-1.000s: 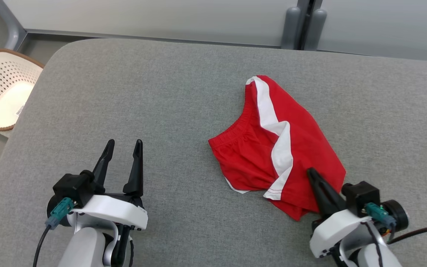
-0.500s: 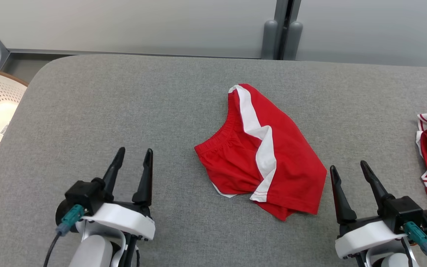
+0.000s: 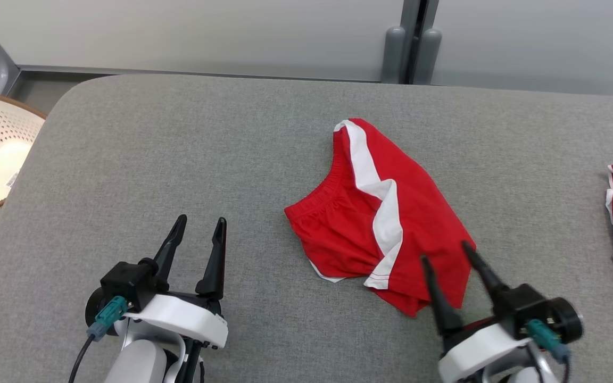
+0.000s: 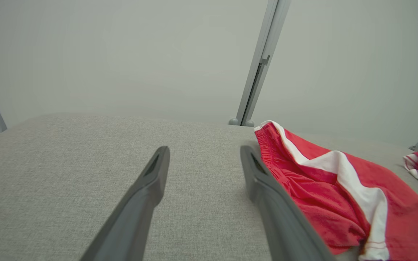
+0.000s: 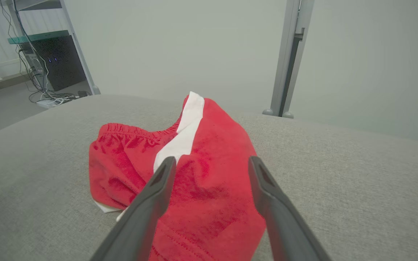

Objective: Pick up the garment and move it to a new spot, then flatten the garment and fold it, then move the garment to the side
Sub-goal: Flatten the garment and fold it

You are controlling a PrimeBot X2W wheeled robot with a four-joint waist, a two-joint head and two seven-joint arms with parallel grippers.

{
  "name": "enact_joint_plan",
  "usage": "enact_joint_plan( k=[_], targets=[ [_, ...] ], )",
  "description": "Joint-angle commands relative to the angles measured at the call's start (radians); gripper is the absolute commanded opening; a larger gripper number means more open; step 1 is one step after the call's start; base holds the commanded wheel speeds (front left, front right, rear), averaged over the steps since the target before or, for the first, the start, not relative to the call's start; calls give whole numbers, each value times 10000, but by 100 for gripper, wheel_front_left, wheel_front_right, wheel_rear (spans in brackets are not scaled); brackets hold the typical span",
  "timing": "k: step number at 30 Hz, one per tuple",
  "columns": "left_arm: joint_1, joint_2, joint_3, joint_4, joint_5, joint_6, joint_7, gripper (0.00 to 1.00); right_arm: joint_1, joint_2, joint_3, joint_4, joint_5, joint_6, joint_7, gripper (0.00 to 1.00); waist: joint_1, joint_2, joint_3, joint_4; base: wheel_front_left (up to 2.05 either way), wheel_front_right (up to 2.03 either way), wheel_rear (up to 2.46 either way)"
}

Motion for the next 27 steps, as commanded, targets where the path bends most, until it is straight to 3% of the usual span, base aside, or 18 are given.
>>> enact_joint_plan(
  k=[1, 7, 18, 27],
  targets=[
    [-38, 35, 15, -17, -63, 12, -16, 100, -120, -17, 187, -31, 9, -4, 152, 100, 0, -1, 55, 55, 0, 0, 0],
    [-202, 35, -195, 52, -212, 13, -15, 100, -439, -43, 1159, 302, 123, -6, 1328, 100, 0, -1, 269, 358, 0, 0, 0],
    [-273, 33, -402, 134, -386, 133, -16, 100, -634, -21, 900, 808, 173, -4, 2173, 100, 0, -1, 398, 907, 0, 0, 0],
    [-334, 35, -535, 93, -502, 183, -16, 100, -708, -23, 747, 1072, 270, -4, 2225, 100, 0, -1, 523, 1058, 0, 0, 0]
  ],
)
